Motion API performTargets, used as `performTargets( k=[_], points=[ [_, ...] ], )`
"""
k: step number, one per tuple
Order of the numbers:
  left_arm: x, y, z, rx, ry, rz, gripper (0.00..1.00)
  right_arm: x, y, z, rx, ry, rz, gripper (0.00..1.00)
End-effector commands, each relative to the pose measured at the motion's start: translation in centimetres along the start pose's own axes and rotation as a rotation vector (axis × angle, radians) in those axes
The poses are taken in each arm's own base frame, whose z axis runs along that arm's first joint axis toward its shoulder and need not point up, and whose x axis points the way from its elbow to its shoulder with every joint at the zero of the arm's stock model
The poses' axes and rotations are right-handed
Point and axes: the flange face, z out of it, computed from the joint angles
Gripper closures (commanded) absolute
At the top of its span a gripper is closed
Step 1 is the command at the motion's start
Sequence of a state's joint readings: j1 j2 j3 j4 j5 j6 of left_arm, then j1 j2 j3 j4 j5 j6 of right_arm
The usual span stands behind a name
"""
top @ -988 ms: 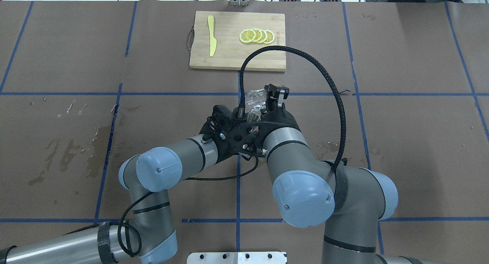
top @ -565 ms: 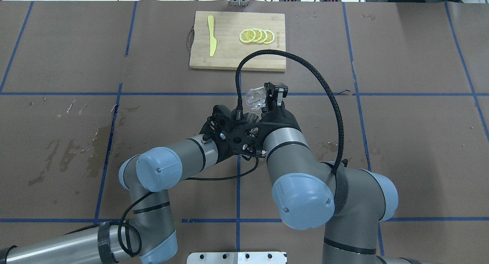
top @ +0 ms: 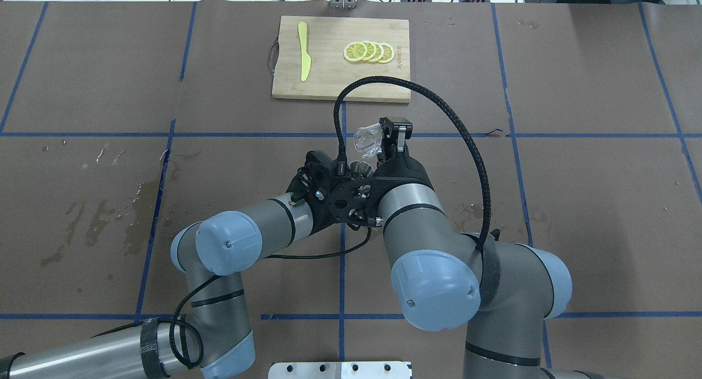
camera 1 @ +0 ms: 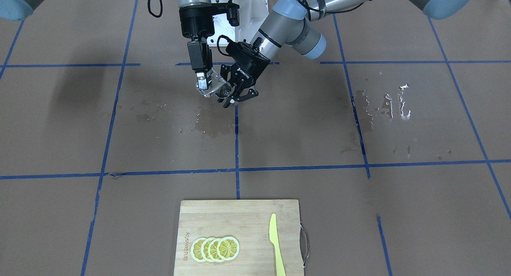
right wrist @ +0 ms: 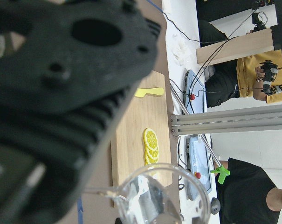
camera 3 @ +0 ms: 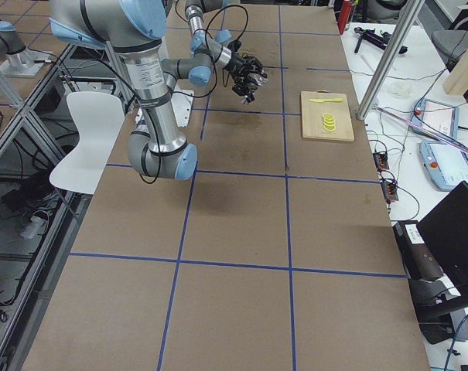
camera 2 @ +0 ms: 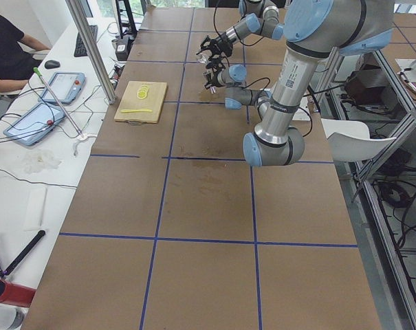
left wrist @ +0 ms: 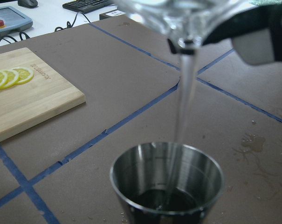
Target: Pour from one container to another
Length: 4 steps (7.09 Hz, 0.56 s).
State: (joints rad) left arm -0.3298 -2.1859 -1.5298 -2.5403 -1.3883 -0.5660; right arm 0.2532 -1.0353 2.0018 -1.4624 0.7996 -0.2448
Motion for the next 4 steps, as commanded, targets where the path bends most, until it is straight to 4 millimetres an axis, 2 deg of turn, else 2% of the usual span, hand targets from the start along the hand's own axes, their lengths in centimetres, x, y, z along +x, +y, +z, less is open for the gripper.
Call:
performTargets(
  k=[1,4],
  points=[
    [0.05,-0.04,0.12,0.0,0.0,0.0,1.0,0.05,-0.05,-0.02,0.0,0.002,-0.043,1.0],
    [0.14,-0.13,0.27,0.0,0.0,0.0,1.0,-0.01,-0.08,-0.06,0.0,0.002,-0.061,1.0]
  ],
)
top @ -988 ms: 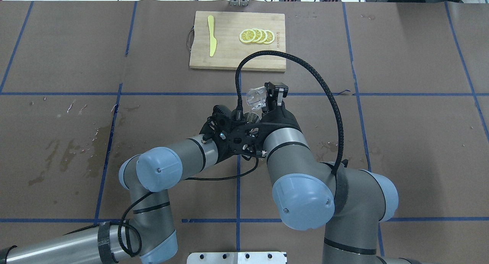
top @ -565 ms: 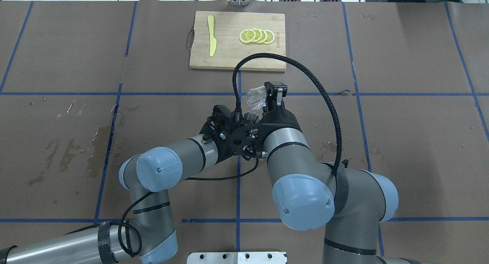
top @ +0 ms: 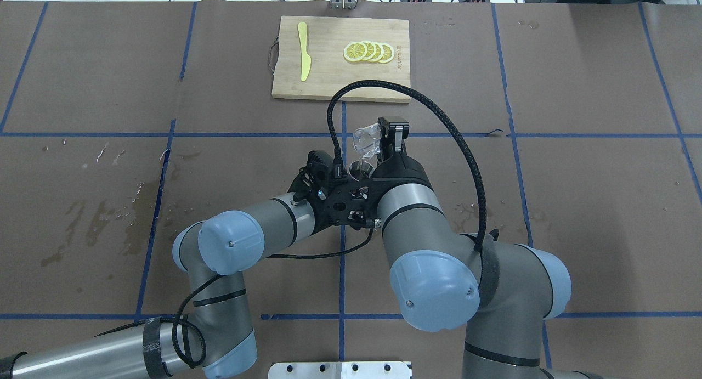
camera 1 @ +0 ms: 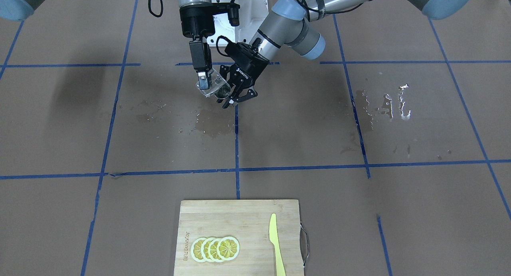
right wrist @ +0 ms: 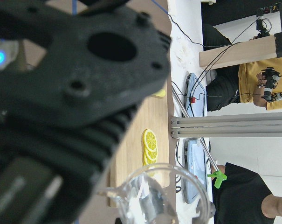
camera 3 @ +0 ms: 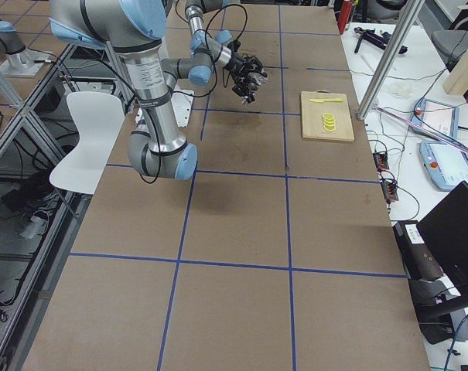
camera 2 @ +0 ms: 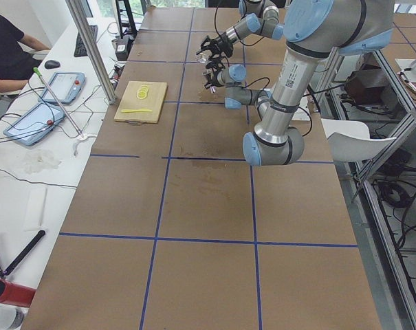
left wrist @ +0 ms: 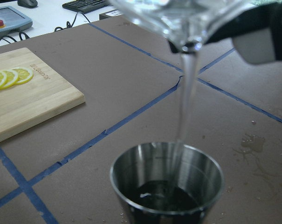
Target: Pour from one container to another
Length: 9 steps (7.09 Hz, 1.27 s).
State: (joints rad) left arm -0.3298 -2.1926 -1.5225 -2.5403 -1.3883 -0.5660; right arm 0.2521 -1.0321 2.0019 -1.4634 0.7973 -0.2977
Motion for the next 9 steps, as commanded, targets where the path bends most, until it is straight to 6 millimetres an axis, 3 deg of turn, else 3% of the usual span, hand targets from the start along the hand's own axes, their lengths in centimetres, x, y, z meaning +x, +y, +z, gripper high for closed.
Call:
performTargets(
  k=[1,5,7,9],
  points=[
    [0.0,0.1,0.0,-0.001,-0.001,0.0,1.0,-0.1,0.1,0.0,-0.002,0.002,-0.009,1.0],
    [-0.3,-0.1,0.0,0.001,-0.005,0.0,1.0,0.6,0.0,-1.4,0.031,0.003,0.048,1.0],
    [-1.0,-0.6,-0.1,0.0,0.003,-0.002,1.0,-0.3,1.3,-0.8,0.012,-0.003,0.179,1.0],
    [-1.3,-0.9,-0.2,0.003,0.004,-0.003,1.0,0.0,1.4,-1.0,0.015,-0.002,0.275,1.0]
  ],
)
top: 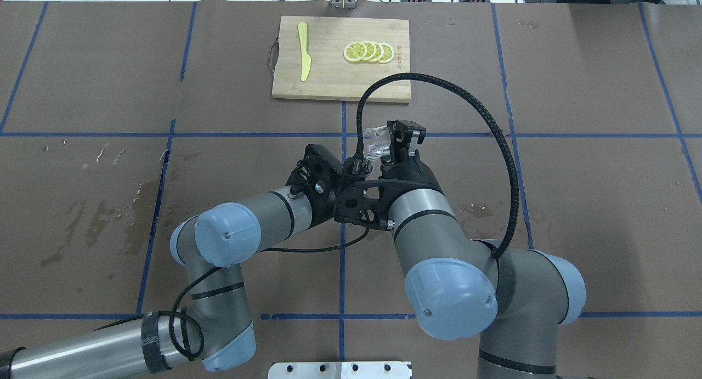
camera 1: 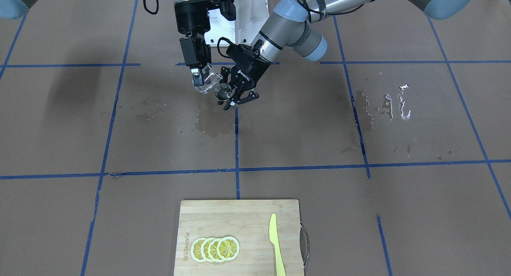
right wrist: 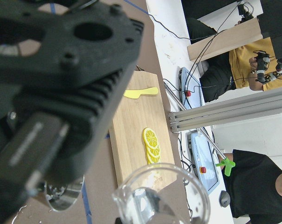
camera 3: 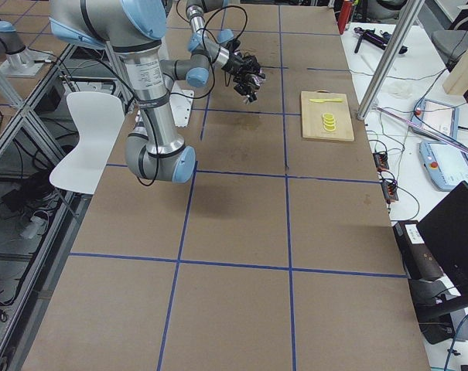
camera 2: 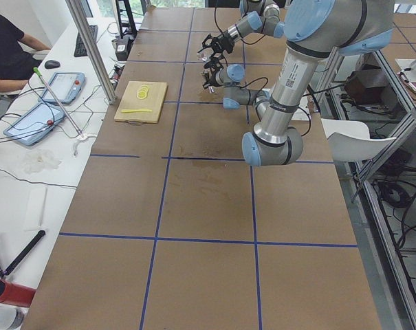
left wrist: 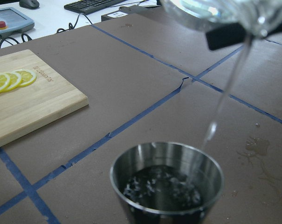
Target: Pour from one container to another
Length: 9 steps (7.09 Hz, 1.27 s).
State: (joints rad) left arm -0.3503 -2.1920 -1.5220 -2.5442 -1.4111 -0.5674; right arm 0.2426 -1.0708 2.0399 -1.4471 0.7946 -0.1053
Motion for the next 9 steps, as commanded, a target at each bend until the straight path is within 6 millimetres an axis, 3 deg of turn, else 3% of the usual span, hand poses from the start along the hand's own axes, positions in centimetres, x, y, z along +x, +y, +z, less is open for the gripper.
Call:
performTargets(
  k=[1,3,4,7,9],
  points=[
    [-0.2,-0.3,-0.1,0.003,0.001,-0.001,1.0,0.4,0.1,-0.2,0.003,0.003,0.131,1.0],
    [-0.3,-0.4,-0.1,0.005,0.001,-0.003,1.0,0.7,0.0,-0.3,0.007,0.005,0.294,1.0],
    [-0.3,-0.6,-0.3,0.017,0.003,-0.01,1.0,2.0,0.2,-0.6,0.014,0.015,0.383,1.0],
    [-1.1,-0.8,-0.5,0.027,-0.013,-0.024,1.0,5.4,3.0,-0.9,0.048,0.039,0.744,1.0],
    [-3.3,-2.4,-1.4,0.058,-0.039,-0.057,1.0,5.4,8.8,0.0,0.086,0.049,0.932,1.0]
  ],
)
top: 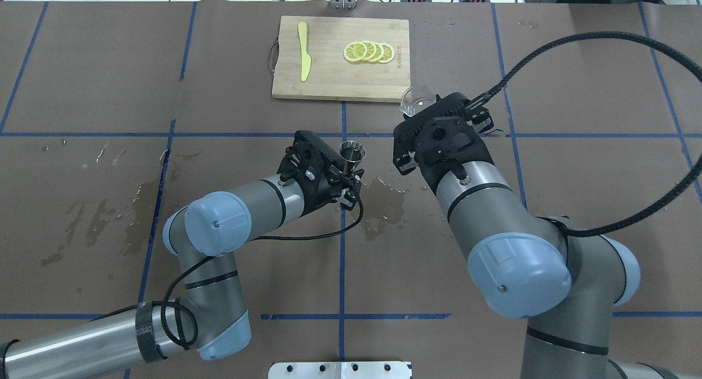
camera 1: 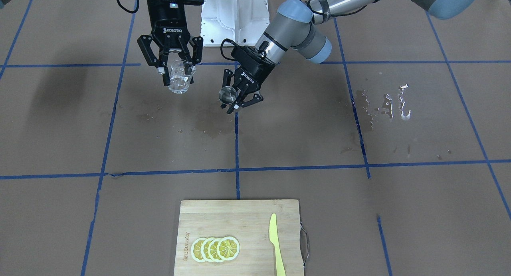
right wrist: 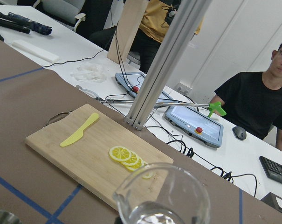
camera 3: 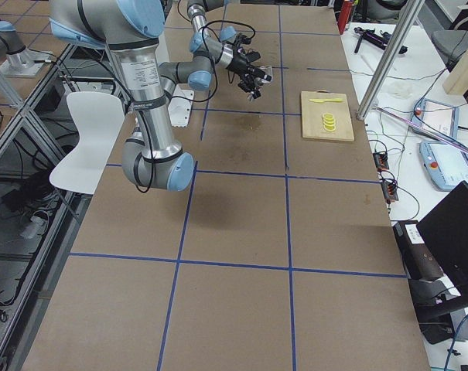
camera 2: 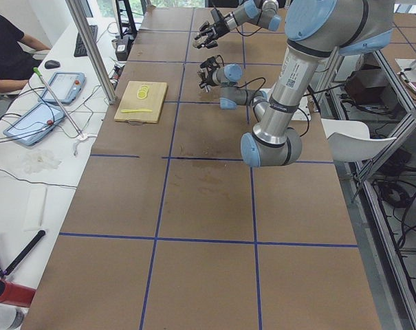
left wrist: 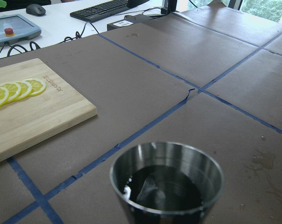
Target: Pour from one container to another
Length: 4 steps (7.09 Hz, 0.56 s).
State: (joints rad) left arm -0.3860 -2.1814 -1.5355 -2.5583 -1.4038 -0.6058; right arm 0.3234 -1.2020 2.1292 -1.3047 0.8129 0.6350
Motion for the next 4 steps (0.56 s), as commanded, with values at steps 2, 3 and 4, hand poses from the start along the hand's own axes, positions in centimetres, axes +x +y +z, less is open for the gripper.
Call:
performTargets(
  k=[2,3,4],
  points=[
    [-5.2,-1.8,-4.3,0.054,-0.062,-0.019,1.0,8.1,4.1,2.0,-0.032,-0.007,0.187,1.0],
    [-7.4,-1.2,-5.8,0.055,-0.094,-0.036,1.0,10.2,4.8,1.9,-0.062,-0.001,0.258,1.0],
    [-9.0,-0.4,-7.4,0.083,-0.148,-0.105,1.0,11.6,6.6,1.9,-0.086,0.027,0.301,1.0]
  ],
)
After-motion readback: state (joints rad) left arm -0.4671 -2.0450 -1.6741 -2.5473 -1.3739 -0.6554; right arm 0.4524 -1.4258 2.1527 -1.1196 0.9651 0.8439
